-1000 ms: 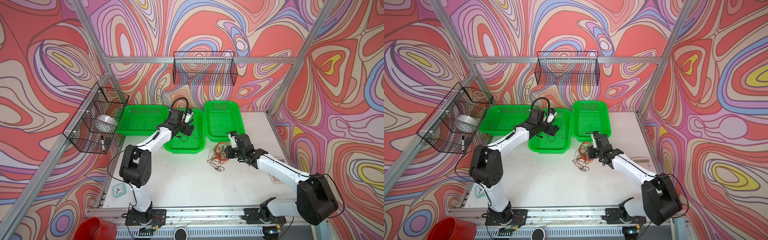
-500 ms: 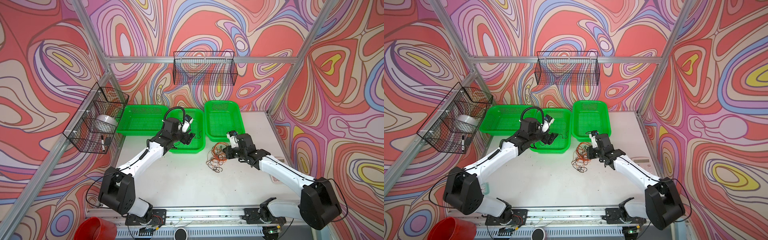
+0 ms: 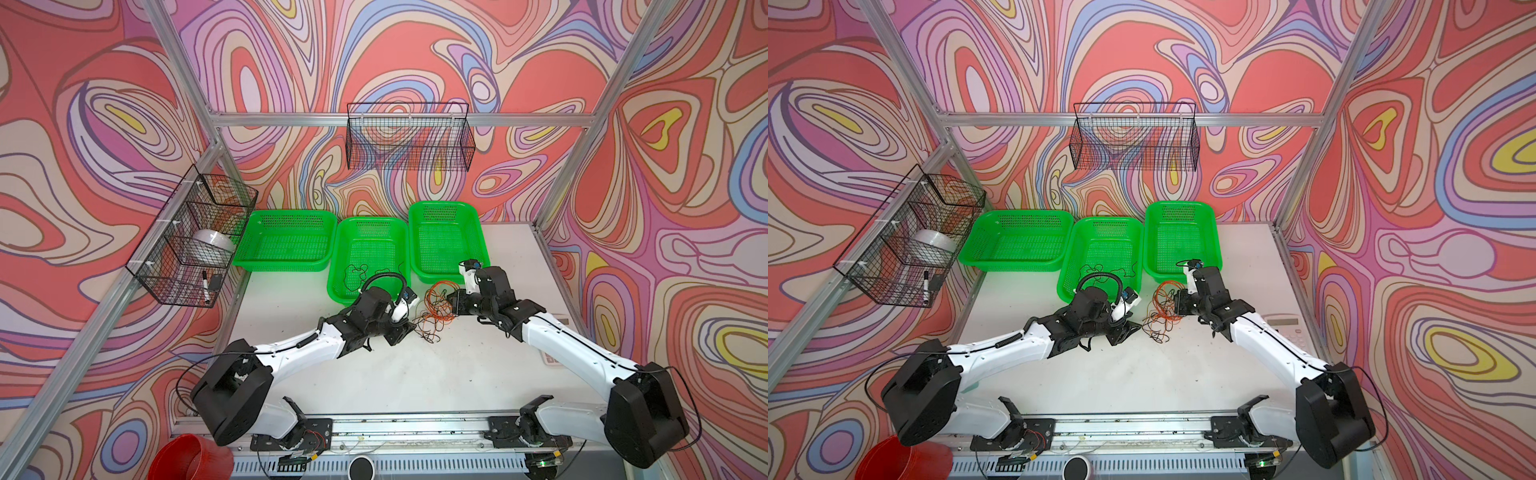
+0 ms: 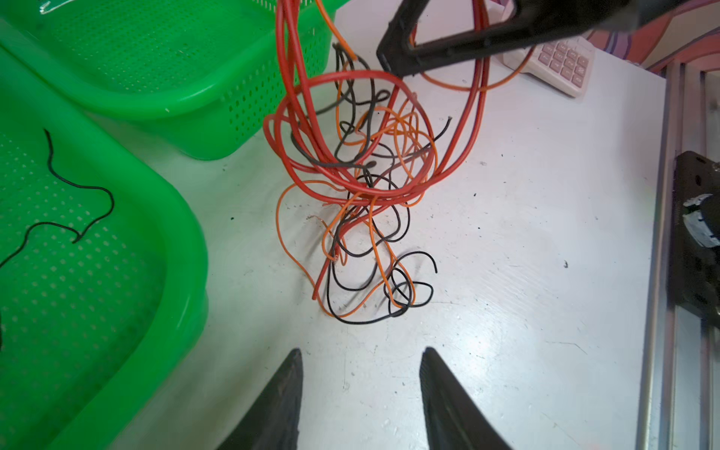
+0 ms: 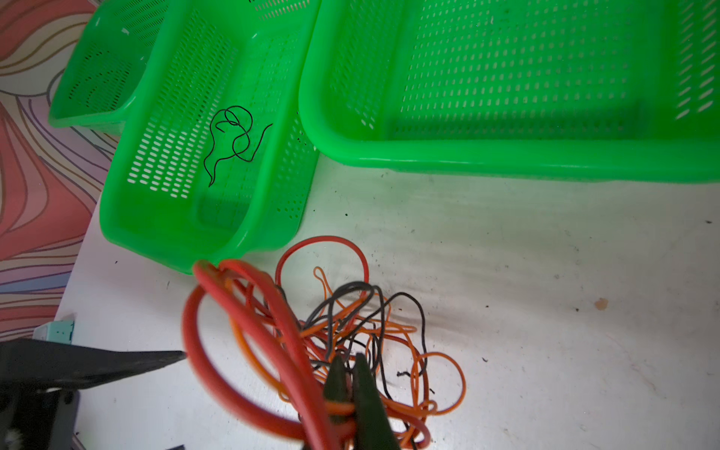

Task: Untangle the cables
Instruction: 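Bring the left gripper back down to the wire tangle held by the right gripper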

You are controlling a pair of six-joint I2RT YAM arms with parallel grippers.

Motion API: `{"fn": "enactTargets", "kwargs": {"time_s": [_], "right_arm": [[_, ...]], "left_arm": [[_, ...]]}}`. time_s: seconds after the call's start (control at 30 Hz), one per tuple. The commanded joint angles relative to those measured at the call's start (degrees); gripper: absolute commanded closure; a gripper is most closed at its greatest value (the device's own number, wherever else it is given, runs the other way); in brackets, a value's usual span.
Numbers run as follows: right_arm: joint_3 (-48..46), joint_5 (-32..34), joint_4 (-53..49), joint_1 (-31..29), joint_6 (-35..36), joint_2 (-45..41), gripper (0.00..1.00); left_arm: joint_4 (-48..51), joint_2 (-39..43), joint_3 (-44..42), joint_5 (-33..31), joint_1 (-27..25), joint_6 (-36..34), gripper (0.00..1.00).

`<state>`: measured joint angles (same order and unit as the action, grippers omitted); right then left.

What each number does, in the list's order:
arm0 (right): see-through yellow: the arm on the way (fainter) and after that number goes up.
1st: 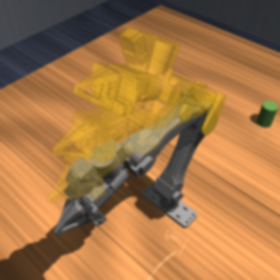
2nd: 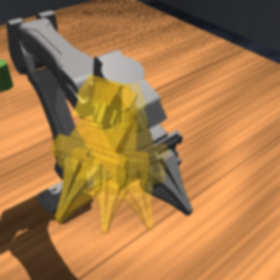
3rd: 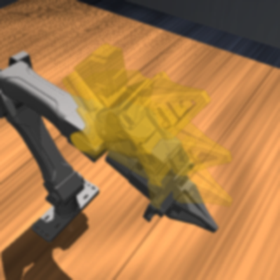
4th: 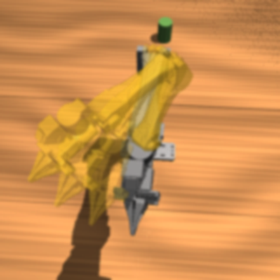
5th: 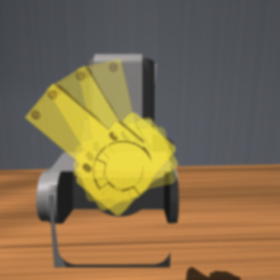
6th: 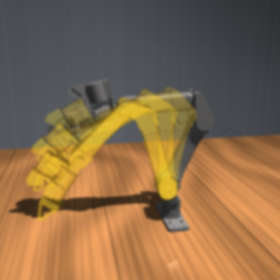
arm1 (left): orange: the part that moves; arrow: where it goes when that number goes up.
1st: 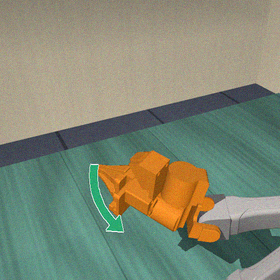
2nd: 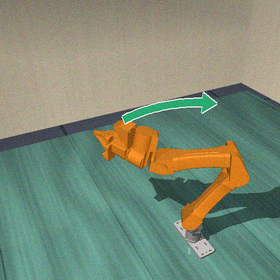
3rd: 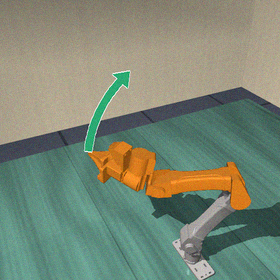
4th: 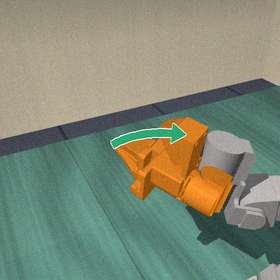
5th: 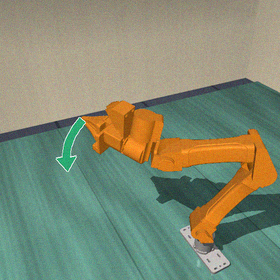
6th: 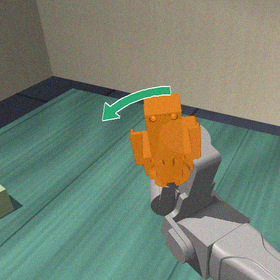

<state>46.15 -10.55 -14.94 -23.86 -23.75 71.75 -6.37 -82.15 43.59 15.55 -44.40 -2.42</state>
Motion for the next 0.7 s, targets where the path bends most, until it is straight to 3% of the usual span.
{"fn": "enactTargets", "kwargs": {"time_s": [0.0,0.1,0.23,0.4,0.5,0.67], "right_arm": [[-0.7,-0.89,2.21,-0.05,-1.74,-2.57,1.0],[-1.74,-3.2,3.24,0.02,0.47,-3.58,1.0],[-4.09,-5.55,4.78,-0.05,4.73,-5.59,1.0],[-4.18,-6.63,4.76,-0.09,9.79,-5.93,1.0],[-4.6,-8.56,6.37,-0.11,14.14,-5.94,1.0],[-5.6,-10.27,8.88,-0.03,21.84,-5.52,1.0]], "left_arm": [[-7.76,-2.58,-0.3,-0.78,-1.55,2.84,0.5],[-9.91,-3.14,0.46,-2.25,-2.27,3.25,0.51],[-9.39,-0.62,1.66,-5.89,-2.32,0.48,0.63],[-5.46,3.16,3.16,-8.28,-2.18,-7.95,0.58],[-1.66,3.73,4.97,-5.91,-0.7,-11.74,0.58],[2.36,4.27,8.18,4.82,4.84,-13.28,0.51]]}}
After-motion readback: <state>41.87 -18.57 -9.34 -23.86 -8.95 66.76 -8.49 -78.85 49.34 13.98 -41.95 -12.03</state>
